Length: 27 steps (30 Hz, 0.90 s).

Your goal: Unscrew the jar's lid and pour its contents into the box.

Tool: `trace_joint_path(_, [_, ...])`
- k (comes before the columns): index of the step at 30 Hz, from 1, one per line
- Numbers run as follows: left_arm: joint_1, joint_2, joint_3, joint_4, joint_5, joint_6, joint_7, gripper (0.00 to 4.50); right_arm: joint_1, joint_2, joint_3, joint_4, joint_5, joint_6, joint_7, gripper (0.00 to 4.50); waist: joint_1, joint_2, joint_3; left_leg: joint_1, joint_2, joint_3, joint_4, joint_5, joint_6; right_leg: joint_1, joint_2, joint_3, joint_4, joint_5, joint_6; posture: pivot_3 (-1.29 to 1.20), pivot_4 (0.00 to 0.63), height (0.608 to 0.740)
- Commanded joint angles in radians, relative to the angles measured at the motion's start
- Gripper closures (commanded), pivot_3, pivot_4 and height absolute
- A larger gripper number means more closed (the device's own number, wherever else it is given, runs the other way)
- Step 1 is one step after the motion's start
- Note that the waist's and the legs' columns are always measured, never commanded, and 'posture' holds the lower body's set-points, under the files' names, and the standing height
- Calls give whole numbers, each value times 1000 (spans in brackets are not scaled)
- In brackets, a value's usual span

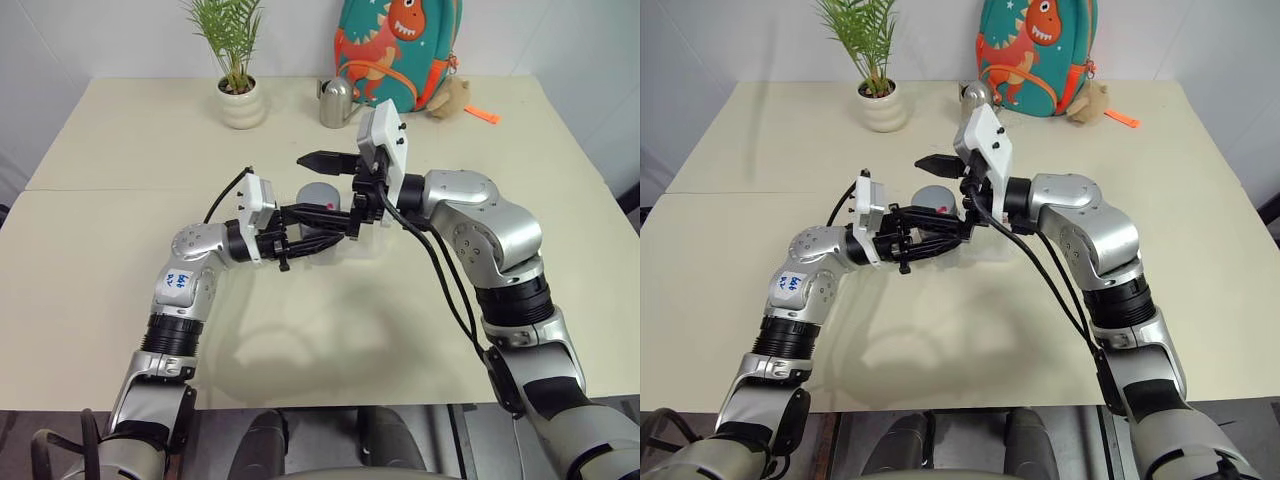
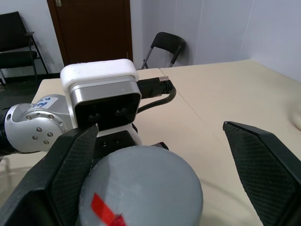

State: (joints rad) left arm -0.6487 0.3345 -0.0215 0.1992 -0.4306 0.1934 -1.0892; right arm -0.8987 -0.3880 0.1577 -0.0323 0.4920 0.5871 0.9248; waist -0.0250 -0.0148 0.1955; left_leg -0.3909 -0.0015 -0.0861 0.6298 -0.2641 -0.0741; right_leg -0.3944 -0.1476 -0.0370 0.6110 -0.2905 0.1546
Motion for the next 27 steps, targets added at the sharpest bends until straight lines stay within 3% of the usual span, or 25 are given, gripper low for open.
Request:
trace_joint_path(1, [-6, 5, 8, -63, -22, -12, -12, 2562, -13, -56, -67, 39, -21, -34, 11, 36, 0, 0, 0, 0, 0, 0, 0, 0, 0, 0, 0, 0, 0, 0, 0, 0, 150, 740])
trace_joint_path(15, [8, 17, 9, -64, -5, -29, -5, 2562, 69, -248, -227, 50, 89, -13, 130, 36, 15, 0, 0, 0, 0, 3, 0, 0, 0, 0, 0, 1, -2, 0, 0, 0, 150, 740])
trace_joint_path(22, [-4, 26, 11, -49, -5, -35, -5, 2562, 56, -160, -177, -76, 143, 44, 99, 36, 15, 0, 0, 0, 0, 3, 0, 0, 0, 0, 0, 1, -1, 0, 0, 0, 150, 740])
trace_joint_path(27, [-9, 27, 5, -46, -2, -35, -7, 2562, 28, -54, -74, -128, 76, 30, 22, 36, 17, 0, 0, 0, 0, 3, 0, 0, 0, 0, 0, 2, 0, 0, 0, 0, 150, 740])
